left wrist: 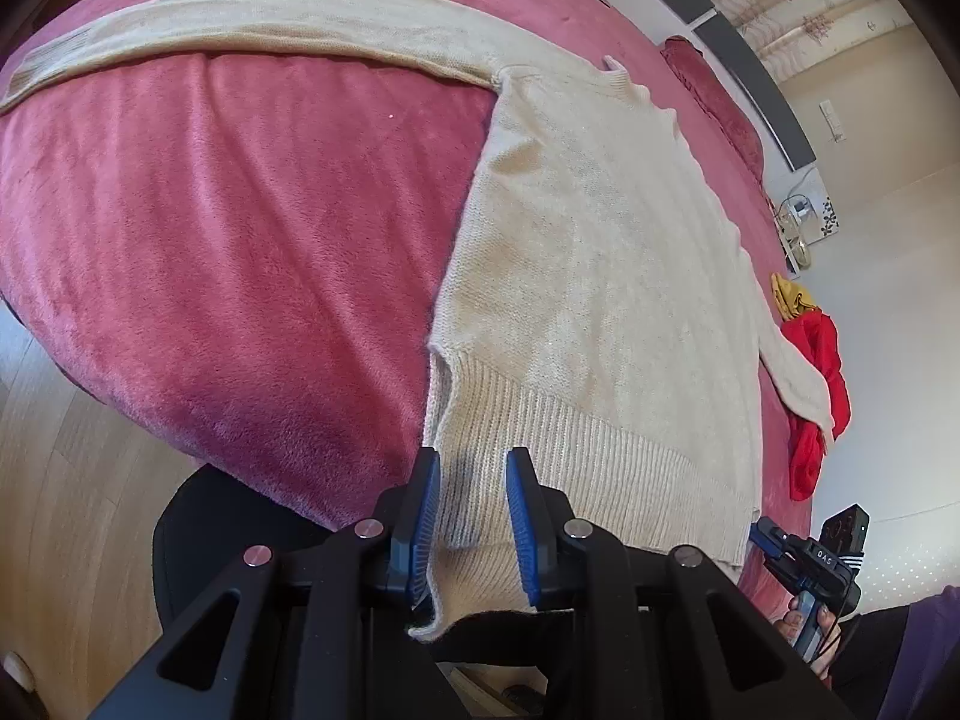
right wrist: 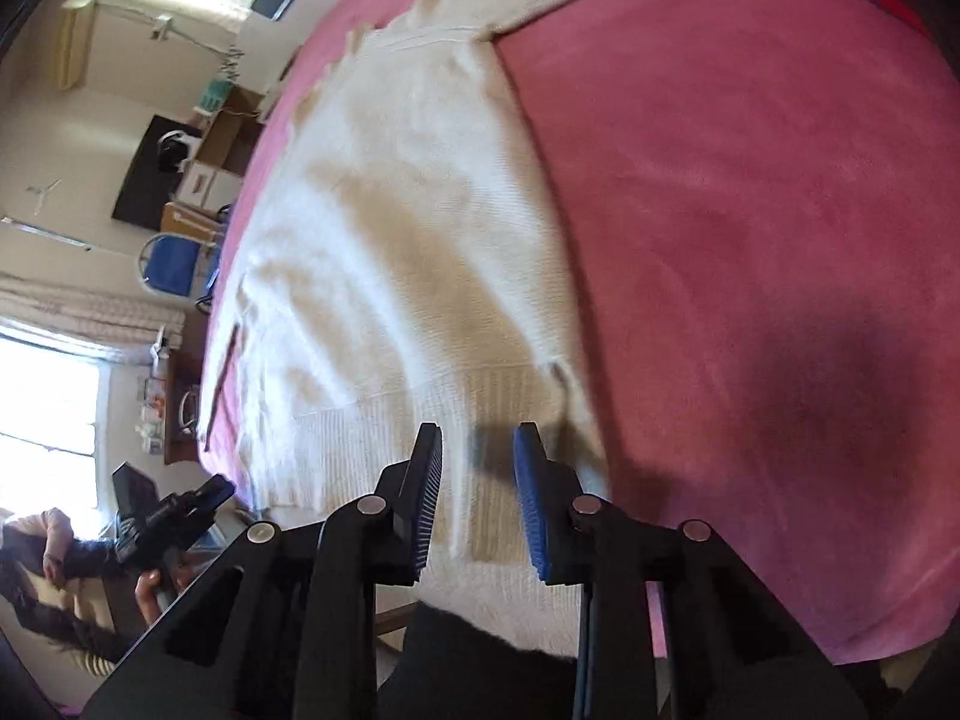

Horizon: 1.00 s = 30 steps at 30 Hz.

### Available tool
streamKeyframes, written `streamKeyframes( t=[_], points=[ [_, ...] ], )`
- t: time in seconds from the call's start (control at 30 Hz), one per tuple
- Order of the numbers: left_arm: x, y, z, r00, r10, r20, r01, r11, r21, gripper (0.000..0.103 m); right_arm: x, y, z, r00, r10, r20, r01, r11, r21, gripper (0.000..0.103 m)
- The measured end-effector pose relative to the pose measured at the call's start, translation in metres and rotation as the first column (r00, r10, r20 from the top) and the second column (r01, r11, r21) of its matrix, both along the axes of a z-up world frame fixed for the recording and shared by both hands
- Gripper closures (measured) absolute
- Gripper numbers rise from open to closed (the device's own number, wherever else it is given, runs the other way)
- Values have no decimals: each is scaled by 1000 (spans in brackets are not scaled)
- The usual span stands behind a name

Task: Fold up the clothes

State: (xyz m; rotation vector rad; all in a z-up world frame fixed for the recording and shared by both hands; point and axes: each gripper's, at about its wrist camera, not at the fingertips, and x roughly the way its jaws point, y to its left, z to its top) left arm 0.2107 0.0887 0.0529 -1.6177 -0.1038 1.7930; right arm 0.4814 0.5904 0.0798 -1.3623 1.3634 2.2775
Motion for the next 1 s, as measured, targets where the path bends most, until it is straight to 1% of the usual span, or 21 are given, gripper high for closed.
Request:
streamKeyframes(
  t=[0.13, 0.2, 0.3, 0.37, 0.4, 0.43, 0.47, 0.5, 0.6, 0.67, 0.7, 0.83, 0.87, 0.9, 1.0],
  points=[
    [-2, -1, 0, 1000, -1, -9, 1, 1000, -11, 80, 2, 2, -2, 1000, -22, -11, 22, 1000, 12, 75],
    [-3, -2, -3, 1000, 10, 3, -10, 1000, -18, 80, 3, 6, -6, 999, -35, -26, 35, 999, -3, 75],
    [-5, -1, -7, 1000, 9, 12, -9, 1000, -28, 80, -1, 10, -20, 999, -38, -9, 37, 999, -30, 75],
    [-5, -2, -8, 1000, 11, 12, -10, 999, -39, 80, -6, 9, -28, 999, -33, -21, 31, 997, -64, 75],
    [-5, -2, -8, 1000, 12, 11, -11, 999, -42, 80, -10, 8, -31, 999, -29, -19, 28, 998, -63, 76],
    [-4, -2, -7, 1000, 12, 8, -11, 999, -43, 80, -15, 6, -33, 1000, -26, -9, 25, 999, -49, 88],
    [-4, -3, -6, 1000, 11, 2, -11, 999, -42, 80, -20, 3, -34, 1000, -17, 6, 17, 999, -28, 98],
    [-4, -4, -4, 1000, 11, -5, -11, 999, -42, 80, -23, -1, -32, 1000, -4, 15, 4, 1000, -4, 102],
    [0, -6, 6, 999, 3, -46, -4, 1000, -26, 80, -28, -16, -11, 999, 40, 16, -41, 995, 96, 102],
    [-2, -6, 7, 999, 0, -44, 0, 1000, -15, 80, -25, -22, 2, 998, 54, 35, -59, 985, 161, 102],
    [-3, -6, 8, 999, -2, -41, 1, 1000, -11, 80, -23, -23, 7, 998, 57, 38, -63, 982, 176, 102],
    [-8, 2, -2, 999, -11, -40, 9, 999, -48, 80, -16, -22, 23, 998, 61, 34, -67, 980, 190, 102],
    [-11, 2, -5, 999, 9, -39, -11, 998, -58, 80, -16, -20, 25, 997, 62, 33, -68, 981, 184, 102],
    [-15, 3, -7, 999, 12, -29, -14, 998, -53, 80, -16, -18, 25, 998, 55, 28, -59, 983, 175, 102],
    [-22, 9, -10, 999, 26, -23, -27, 998, -56, 80, -18, -12, 12, 999, 53, 10, -53, 995, 83, 100]
  ],
)
